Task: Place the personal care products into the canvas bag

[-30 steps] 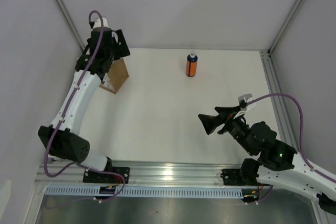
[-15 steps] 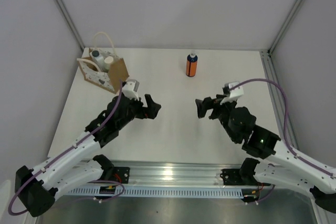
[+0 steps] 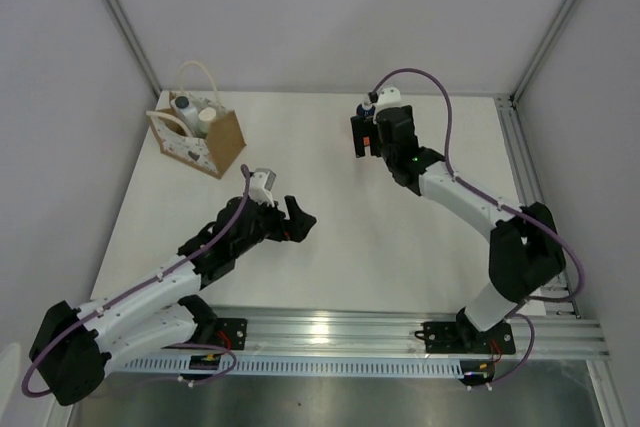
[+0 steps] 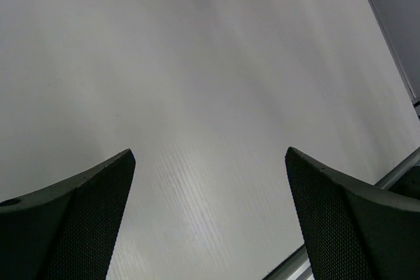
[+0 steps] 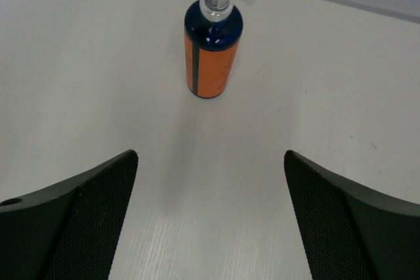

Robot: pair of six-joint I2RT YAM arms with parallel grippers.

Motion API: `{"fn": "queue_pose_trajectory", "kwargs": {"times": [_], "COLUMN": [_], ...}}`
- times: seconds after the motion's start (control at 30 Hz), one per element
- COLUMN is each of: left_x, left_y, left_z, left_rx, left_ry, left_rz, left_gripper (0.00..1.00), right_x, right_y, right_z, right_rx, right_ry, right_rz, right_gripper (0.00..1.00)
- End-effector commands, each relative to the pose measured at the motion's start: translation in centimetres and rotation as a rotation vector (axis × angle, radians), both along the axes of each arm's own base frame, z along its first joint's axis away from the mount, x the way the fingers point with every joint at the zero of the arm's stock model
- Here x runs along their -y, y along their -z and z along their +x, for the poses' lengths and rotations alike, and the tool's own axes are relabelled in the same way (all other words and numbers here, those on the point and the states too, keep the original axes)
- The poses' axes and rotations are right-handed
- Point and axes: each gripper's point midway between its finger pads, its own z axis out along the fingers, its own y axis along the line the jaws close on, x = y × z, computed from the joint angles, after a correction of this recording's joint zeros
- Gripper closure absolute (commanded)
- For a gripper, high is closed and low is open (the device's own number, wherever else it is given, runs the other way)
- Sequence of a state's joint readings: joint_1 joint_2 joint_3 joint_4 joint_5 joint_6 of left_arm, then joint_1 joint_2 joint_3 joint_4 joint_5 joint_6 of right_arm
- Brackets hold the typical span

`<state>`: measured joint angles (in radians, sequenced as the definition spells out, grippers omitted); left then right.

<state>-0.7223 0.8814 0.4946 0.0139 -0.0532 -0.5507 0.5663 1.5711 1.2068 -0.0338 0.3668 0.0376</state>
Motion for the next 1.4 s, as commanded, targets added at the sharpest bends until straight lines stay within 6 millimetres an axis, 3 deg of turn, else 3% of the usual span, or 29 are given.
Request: {"fn": "queue_pose_trajectory", "kwargs": {"times": [0.0, 0.07, 0.1, 0.17, 0.2, 0.27, 0.3, 0.33, 0.37, 0.43, 0.5, 0.8, 0.9, 0.97, 1.03, 1.07, 1.1, 1.17, 1.2, 1.23, 1.27, 1.3, 1.33, 1.37], "left_x": [-0.2, -0.7, -1.2, -1.9, -2.1, -2.5, -2.8, -2.9, -3.1, -3.2, -3.0, -3.3, -3.4, -3.5, -3.7, -3.8, -3.8, -3.9, -4.0, -4.3, -4.4, -4.5, -4.7, -4.8], "left_y": [-0.5, -1.2, -1.5, -2.2, -2.7, -3.0, -4.1, -4.2, -4.1, -4.6, -5.0, -4.9, -4.6, -4.4, -4.4, -4.5, -4.5, -4.6, -4.7, -4.6, -4.8, -4.5, -4.2, -4.2], "left_z": [0.7, 0.6, 0.7, 0.4, 0.4, 0.1, -0.1, -0.2, -0.3, -0.5, -0.7, -0.4, -0.3, -0.2, 0.0, 0.1, 0.2, 0.2, 0.2, 0.4, 0.5, 0.6, 0.9, 1.0], "left_rx": [0.030, 0.060, 0.077, 0.111, 0.126, 0.149, 0.183, 0.191, 0.194, 0.203, 0.203, 0.210, 0.212, 0.206, 0.205, 0.207, 0.212, 0.219, 0.227, 0.233, 0.238, 0.237, 0.228, 0.231], "left_ry": [-0.039, -0.061, -0.085, -0.104, -0.111, -0.117, -0.122, -0.126, -0.129, -0.131, -0.121, -0.135, -0.142, -0.147, -0.162, -0.167, -0.167, -0.174, -0.180, -0.192, -0.198, -0.203, -0.221, -0.227], "left_rz": [-0.016, -0.048, -0.049, -0.073, -0.087, -0.108, -0.140, -0.151, -0.157, -0.182, -0.196, -0.179, -0.167, -0.152, -0.140, -0.140, -0.138, -0.141, -0.143, -0.138, -0.132, -0.113, -0.097, -0.087], "left_gripper": [0.01, 0.01, 0.01, 0.01, 0.01, 0.01, 0.01, 0.01, 0.01, 0.01, 0.01, 0.01, 0.01, 0.01, 0.01, 0.01, 0.02, 0.01, 0.02, 0.02, 0.02, 0.02, 0.02, 0.02], "right_x": [-1.4, -2.2, -2.6, -2.9, -3.1, -2.7, -2.5, -2.3, -2.2, -2.4, -2.6, -1.9, -2.6, -3.2, -3.7, -4.1, -4.4, -6.0, -6.6, -7.3, -9.1, -9.6, -10.4, -12.5], "right_y": [-2.8, -2.7, -0.7, -1.0, 0.8, 0.2, 0.0, 1.2, 0.6, 2.0, 2.2, 6.5, 7.3, 7.8, 6.8, 7.6, 6.1, 5.1, 5.8, 4.4, 4.1, 5.2, 4.1, 3.7], "right_z": [3.3, 4.8, 5.9, 7.7, 8.7, 10.3, 11.0, 11.7, 12.4, 13.4, 14.2, 17.3, 17.3, 16.8, 16.6, 15.8, 15.4, 13.7, 12.4, 11.3, 9.9, 8.5, 7.2, 5.4], "right_rx": [0.075, 0.086, 0.062, 0.097, 0.077, 0.112, 0.137, 0.124, 0.138, 0.122, 0.129, 0.096, 0.104, 0.105, 0.137, 0.120, 0.151, 0.168, 0.164, 0.186, 0.185, 0.163, 0.186, 0.208], "right_ry": [-0.074, -0.097, -0.099, -0.082, -0.072, -0.037, -0.021, -0.008, -0.001, -0.003, -0.020, -0.041, -0.099, -0.148, -0.175, -0.218, -0.231, -0.303, -0.329, -0.357, -0.384, -0.393, -0.406, -0.449], "right_rz": [0.020, 0.017, -0.006, -0.029, -0.050, -0.057, -0.071, -0.089, -0.084, -0.088, -0.066, -0.065, -0.062, -0.052, -0.029, -0.015, 0.017, 0.067, 0.080, 0.088, 0.085, 0.074, 0.084, 0.100], "right_gripper": [0.03, 0.03, 0.03, 0.03, 0.03, 0.04, 0.04, 0.04, 0.04, 0.04, 0.05, 0.12, 0.19, 0.31, 0.46, 0.50, 0.54, 0.63, 0.64, 0.66, 0.68, 0.69, 0.69, 0.69]}}
